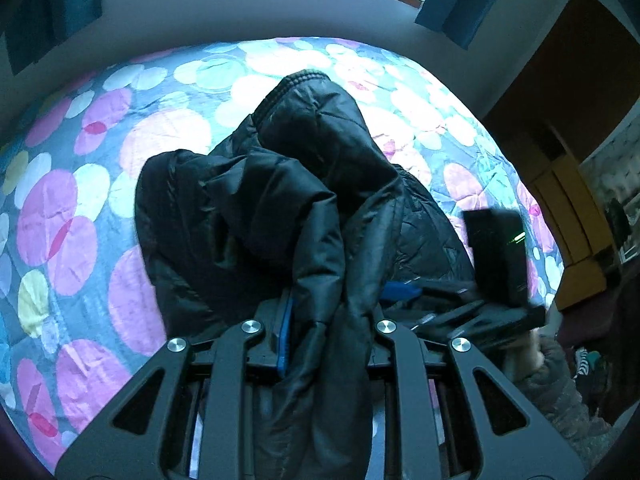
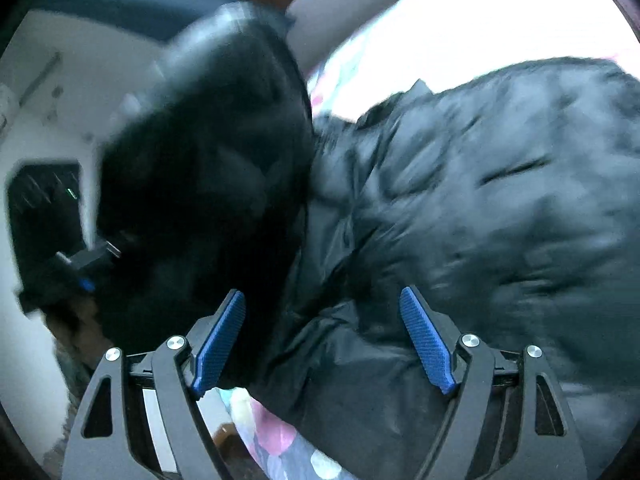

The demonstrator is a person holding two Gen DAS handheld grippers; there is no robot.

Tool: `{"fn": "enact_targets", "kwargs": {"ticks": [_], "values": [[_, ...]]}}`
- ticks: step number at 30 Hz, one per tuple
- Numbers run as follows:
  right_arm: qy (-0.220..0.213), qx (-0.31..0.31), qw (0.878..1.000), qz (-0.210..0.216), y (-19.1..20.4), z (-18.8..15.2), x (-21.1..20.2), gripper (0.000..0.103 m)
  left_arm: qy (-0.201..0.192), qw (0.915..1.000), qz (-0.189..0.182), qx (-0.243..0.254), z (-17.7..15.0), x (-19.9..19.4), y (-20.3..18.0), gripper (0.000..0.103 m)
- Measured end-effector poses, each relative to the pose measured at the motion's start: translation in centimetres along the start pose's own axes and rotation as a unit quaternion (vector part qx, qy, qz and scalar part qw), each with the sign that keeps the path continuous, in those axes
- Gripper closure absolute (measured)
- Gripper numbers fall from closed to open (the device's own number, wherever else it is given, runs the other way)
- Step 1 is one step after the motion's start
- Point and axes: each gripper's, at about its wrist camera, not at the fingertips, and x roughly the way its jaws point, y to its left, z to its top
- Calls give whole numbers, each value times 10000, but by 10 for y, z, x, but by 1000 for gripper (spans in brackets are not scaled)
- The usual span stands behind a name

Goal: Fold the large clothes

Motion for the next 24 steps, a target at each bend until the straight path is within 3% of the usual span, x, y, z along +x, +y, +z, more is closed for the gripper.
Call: {"fn": "enact_targets", "kwargs": {"ticks": [6, 14, 21, 24], "values": [[-536, 192, 9967, 572, 4, 12, -46, 24, -112, 9997, -97, 169, -1, 29, -37, 83], [-612, 329, 9958, 594, -2, 14, -51, 24, -179, 9989, -193, 384, -11, 66, -77, 83], [-467, 303, 9984, 27, -7, 19, -59, 23, -189, 9975, -153, 665, -17, 94, -102, 83], [-353, 383, 9985, -175, -17, 19, -50, 34, -189, 9969, -91, 754, -20, 101, -108, 82]]}}
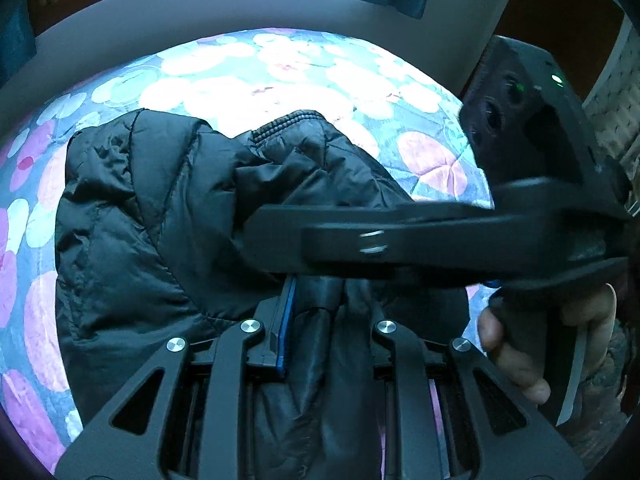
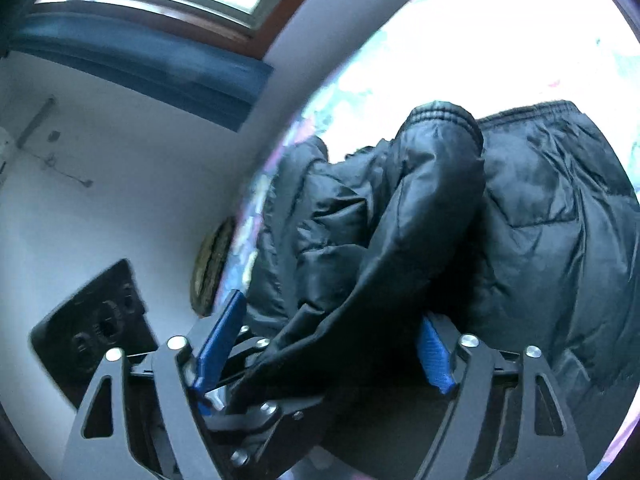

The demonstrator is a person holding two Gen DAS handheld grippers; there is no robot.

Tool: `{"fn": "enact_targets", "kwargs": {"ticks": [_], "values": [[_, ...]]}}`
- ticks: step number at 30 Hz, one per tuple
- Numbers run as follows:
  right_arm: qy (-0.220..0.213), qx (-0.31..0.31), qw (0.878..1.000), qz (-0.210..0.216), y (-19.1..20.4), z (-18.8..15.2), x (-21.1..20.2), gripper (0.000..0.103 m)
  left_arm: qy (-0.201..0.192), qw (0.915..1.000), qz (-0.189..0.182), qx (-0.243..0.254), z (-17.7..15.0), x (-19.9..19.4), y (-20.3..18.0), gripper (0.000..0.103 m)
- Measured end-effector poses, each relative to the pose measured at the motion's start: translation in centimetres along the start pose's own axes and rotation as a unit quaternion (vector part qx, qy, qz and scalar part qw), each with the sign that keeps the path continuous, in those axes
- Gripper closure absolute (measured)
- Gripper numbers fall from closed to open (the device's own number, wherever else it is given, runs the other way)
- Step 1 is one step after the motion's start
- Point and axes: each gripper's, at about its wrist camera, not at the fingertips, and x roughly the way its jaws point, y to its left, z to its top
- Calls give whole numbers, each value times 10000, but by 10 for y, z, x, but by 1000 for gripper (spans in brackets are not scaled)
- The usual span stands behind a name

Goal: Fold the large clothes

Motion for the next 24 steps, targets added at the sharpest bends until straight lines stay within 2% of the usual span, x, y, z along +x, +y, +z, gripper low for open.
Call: {"fn": "enact_targets", "kwargs": {"ticks": [1, 4, 5, 6, 7, 9, 12, 13, 16, 17, 20, 22, 24], "values": [[44, 18, 9999, -124, -4, 0, 3, 49, -31, 10000, 22, 66, -2, 0, -2, 78], [144, 143, 9998, -1, -16, 1, 8, 63, -58, 10000, -10, 77, -8, -4, -6, 66], [164, 125, 9998, -36, -19, 0, 6, 68, -86, 9999, -141, 36, -12, -9, -6, 61], [163, 91, 9997, -150, -21, 0, 6, 70, -121, 9996, -266, -11, -13, -12, -5, 49], [159, 82, 9996, -213, -23, -1, 7, 70, -174, 9990, -406, -69, -16, -18, -4, 41], [185, 143, 9995, -221, -29, -1, 7, 71, -323, 9974, -639, -122, -26, -37, -4, 39], [192, 187, 9994, -212, -33, -1, 10, 71, -698, 9943, -801, -111, -40, -68, 1, 32], [192, 183, 9994, -209, -33, -1, 10, 71, -871, 9934, -733, -136, -45, -79, 8, 29], [193, 179, 9995, -200, -35, -4, 7, 71, -1276, 9912, -218, -277, -58, -98, 33, 27], [196, 178, 9994, -203, -34, -4, 7, 71, -1348, 9898, -21, -458, -64, -102, 53, 27], [215, 183, 9995, -167, -38, -5, 6, 71, -1417, 9835, 201, -1104, -78, -102, 98, 26], [220, 187, 9995, -138, -35, -1, 11, 71, -1422, 9804, 187, -1354, -88, -100, 121, 24], [238, 197, 9995, -76, -38, -2, 10, 71, -1336, 9780, 14, -1600, -96, -93, 141, 21]]}}
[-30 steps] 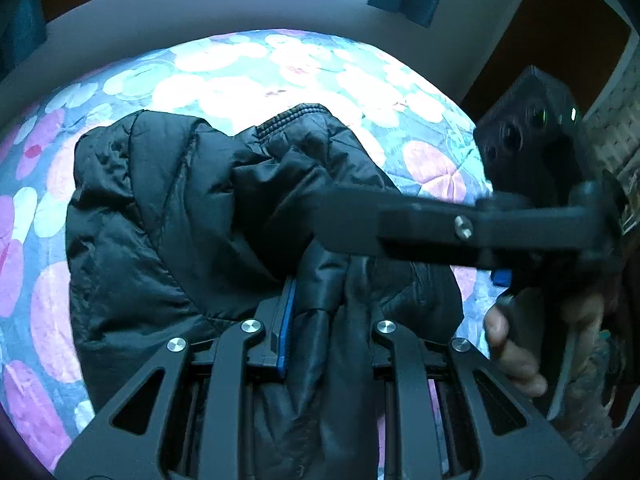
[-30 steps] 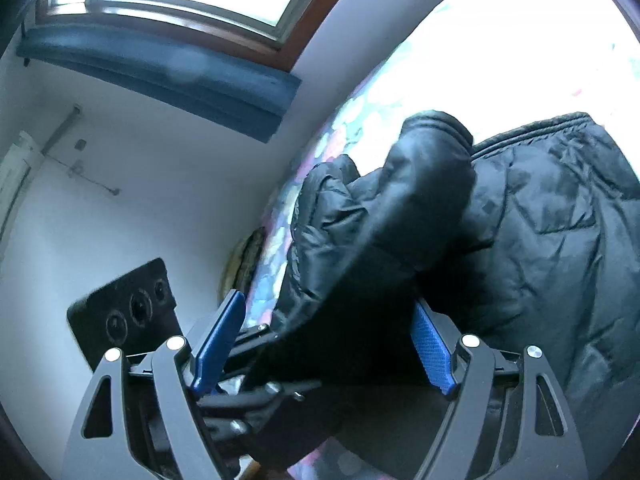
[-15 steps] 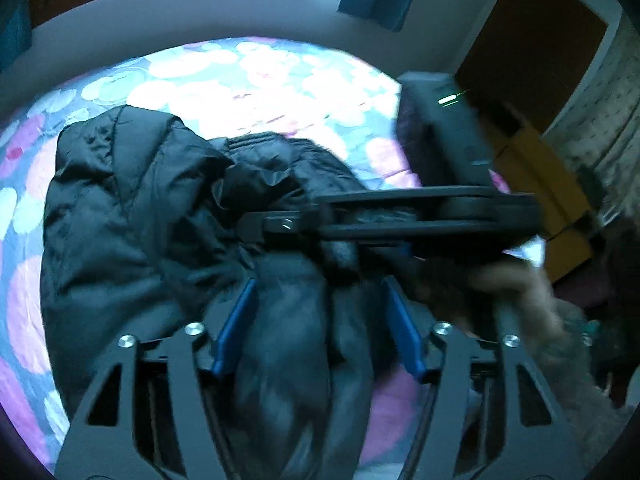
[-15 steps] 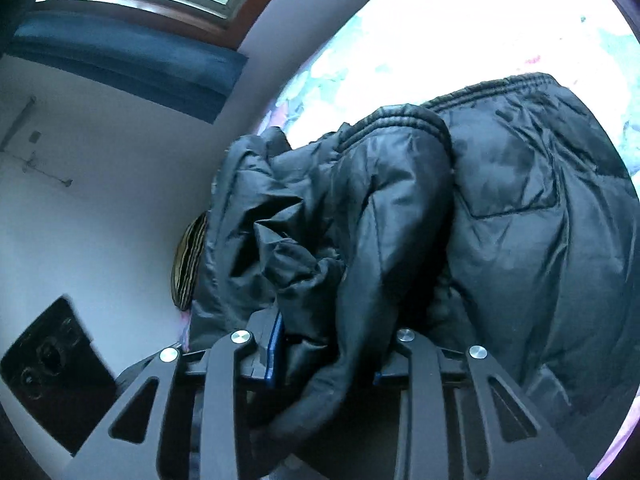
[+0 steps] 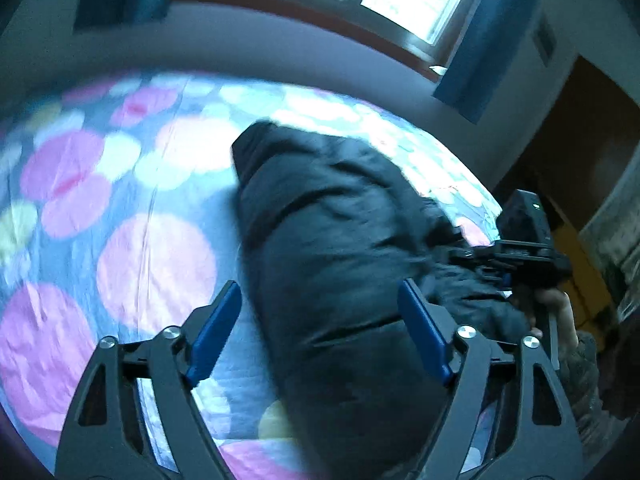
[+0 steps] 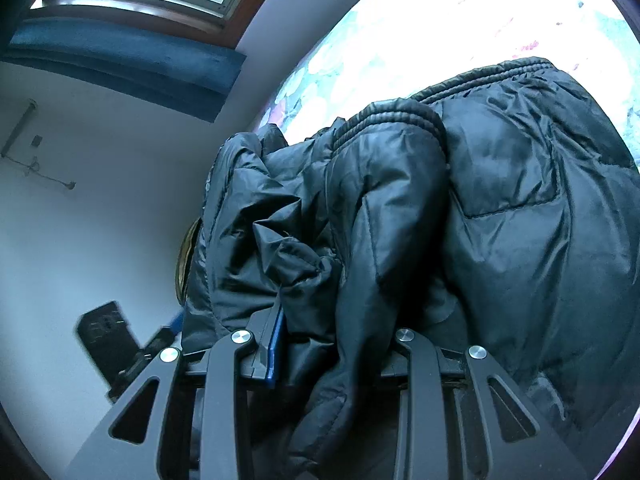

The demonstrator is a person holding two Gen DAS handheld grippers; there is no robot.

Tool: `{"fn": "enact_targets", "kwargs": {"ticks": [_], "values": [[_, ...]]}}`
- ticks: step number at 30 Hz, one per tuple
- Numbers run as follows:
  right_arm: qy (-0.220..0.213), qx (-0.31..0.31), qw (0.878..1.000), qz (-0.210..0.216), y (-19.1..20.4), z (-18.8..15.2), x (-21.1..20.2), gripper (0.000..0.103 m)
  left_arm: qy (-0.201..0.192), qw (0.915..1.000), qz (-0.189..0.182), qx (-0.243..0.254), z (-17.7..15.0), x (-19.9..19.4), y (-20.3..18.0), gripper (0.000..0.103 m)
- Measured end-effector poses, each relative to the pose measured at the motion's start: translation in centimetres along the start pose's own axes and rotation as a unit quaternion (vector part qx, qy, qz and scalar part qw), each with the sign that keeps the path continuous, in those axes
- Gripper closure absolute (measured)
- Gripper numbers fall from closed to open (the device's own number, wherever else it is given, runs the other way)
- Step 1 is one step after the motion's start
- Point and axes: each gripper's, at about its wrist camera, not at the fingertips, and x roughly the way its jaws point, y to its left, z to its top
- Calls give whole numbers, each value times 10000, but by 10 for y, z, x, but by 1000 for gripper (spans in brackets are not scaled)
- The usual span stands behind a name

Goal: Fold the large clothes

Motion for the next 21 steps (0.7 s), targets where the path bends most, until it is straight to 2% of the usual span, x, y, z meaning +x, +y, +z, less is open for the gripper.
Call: {"fn": "enact_targets", "kwargs": {"ticks": [2, 4, 6, 9, 14, 16, 17, 18, 20, 21], "values": [[28, 22, 10000, 58, -2, 2, 3, 68, 122, 9993, -277, -239, -8, 9, 13, 19], [41, 139, 9998, 151, -6, 2, 3, 58, 136, 9982, -468, -356, -10, 14, 14, 17], [58, 115, 9995, 299, -7, 2, 1, 39, 154, 9970, -658, -389, -10, 19, 13, 17], [167, -178, 9993, 277, 7, -1, 3, 26, 185, 9962, -779, -354, -14, 27, 5, 17], [333, -597, 9976, -113, 21, -9, 15, 26, 192, 9958, -831, -330, -22, 36, -2, 13], [293, -772, 9962, -287, 25, -13, 20, 42, 177, 9960, -823, -312, -24, 35, -2, 13], [257, -759, 9965, -250, 27, -14, 20, 53, 175, 9961, -810, -298, -25, 36, -2, 13], [196, -746, 9968, -226, 29, -14, 19, 58, 162, 9961, -807, -304, -26, 36, -2, 13], [55, -852, 9961, -209, 37, -16, 14, 77, 160, 9958, -828, -358, -25, 34, -1, 13], [-88, -958, 9951, -208, 46, -15, 8, 81, 159, 9956, -842, -378, -24, 33, 0, 13]]}}
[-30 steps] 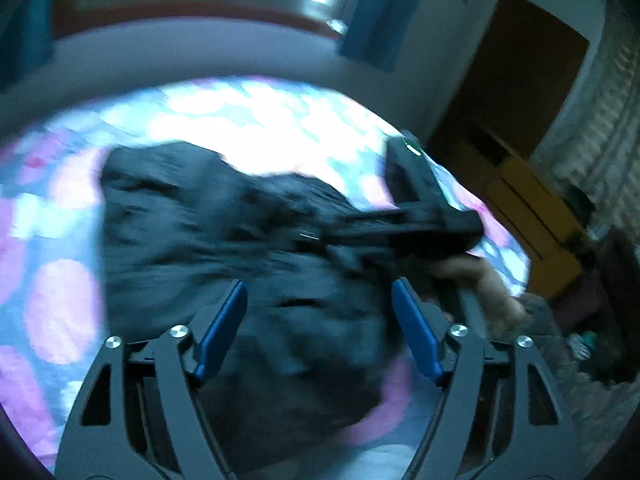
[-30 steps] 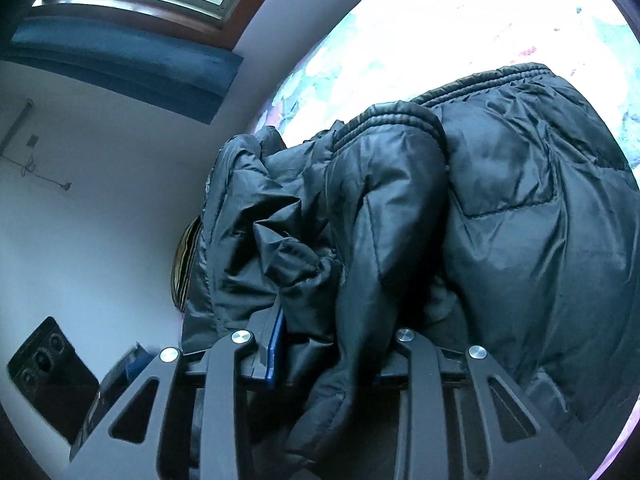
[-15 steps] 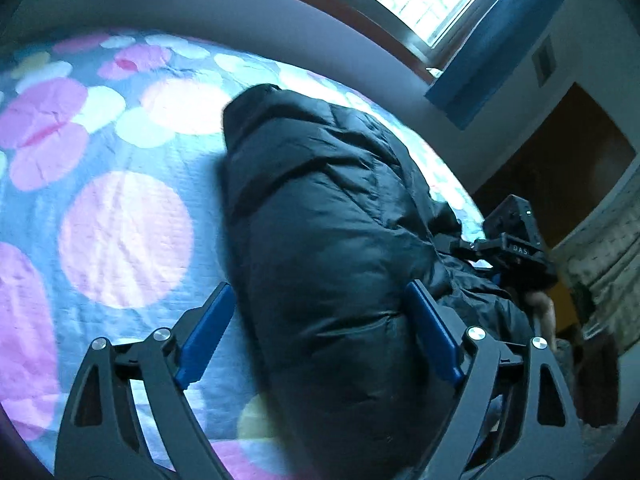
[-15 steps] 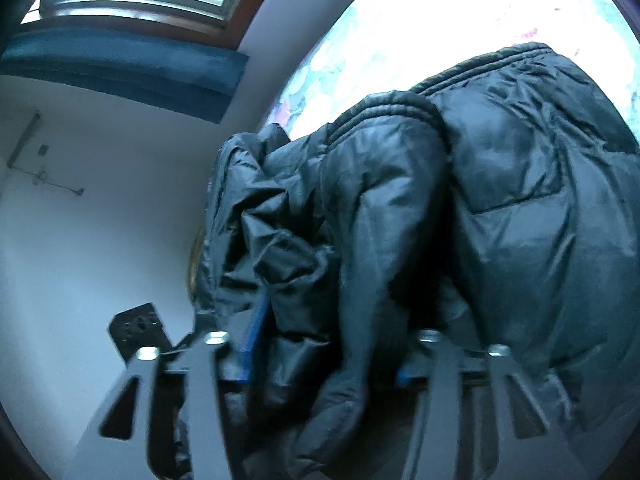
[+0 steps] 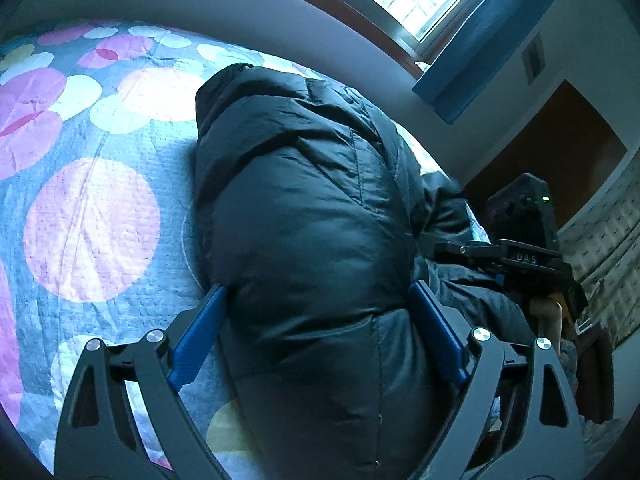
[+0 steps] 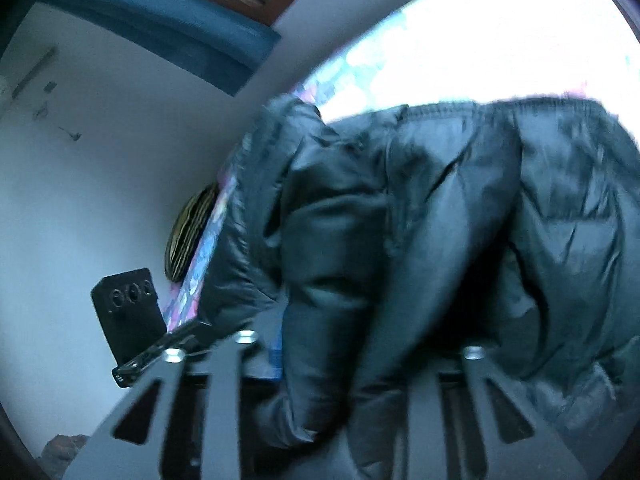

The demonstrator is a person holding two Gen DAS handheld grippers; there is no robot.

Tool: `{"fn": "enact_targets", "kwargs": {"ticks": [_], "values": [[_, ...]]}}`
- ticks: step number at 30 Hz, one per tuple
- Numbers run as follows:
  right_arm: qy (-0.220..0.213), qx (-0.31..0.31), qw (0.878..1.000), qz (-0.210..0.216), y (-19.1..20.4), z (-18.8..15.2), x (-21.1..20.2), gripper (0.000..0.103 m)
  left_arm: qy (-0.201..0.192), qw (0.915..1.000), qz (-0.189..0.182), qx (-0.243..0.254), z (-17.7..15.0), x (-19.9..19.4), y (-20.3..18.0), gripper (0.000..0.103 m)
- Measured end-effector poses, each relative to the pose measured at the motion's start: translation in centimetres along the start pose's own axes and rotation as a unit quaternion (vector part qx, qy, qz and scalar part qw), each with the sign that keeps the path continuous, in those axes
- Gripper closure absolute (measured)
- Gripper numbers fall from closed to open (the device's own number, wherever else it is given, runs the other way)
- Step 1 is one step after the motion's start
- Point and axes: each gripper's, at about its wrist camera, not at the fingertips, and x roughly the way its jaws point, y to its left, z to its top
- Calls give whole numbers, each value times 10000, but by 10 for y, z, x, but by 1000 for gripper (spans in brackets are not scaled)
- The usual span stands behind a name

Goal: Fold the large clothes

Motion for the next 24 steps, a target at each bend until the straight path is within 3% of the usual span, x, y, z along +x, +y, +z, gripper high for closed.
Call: {"fn": "enact_targets", "kwargs": {"ticks": [2, 6, 10, 15, 18, 21, 24], "values": [[-272, -56, 9995, 141, 9, 5, -16, 85, -66, 10000, -50, -13, 5, -7, -2, 13], [-700, -191, 9974, 33, 14, 10, -51, 86, -296, 9993, -54, 218, 13, -21, -16, 13], [-870, -20, 9960, -188, -14, 11, -85, 86, -183, 9986, -72, 498, 13, -11, -33, 13], [-714, 590, 9947, -443, -77, -2, -97, 86, 169, 9977, -270, 601, 10, 20, -48, 13], [-529, 1051, 9928, -218, -117, -13, -90, 85, 358, 9961, -274, 762, 3, 39, -59, 11], [-449, 1230, 9914, 1, -134, -19, -87, 79, 296, 9950, -83, 953, -2, 45, -66, 10], [-437, 1237, 9913, -126, -132, -15, -91, 70, 305, 9953, -75, 913, 0, 45, -64, 10]]}}
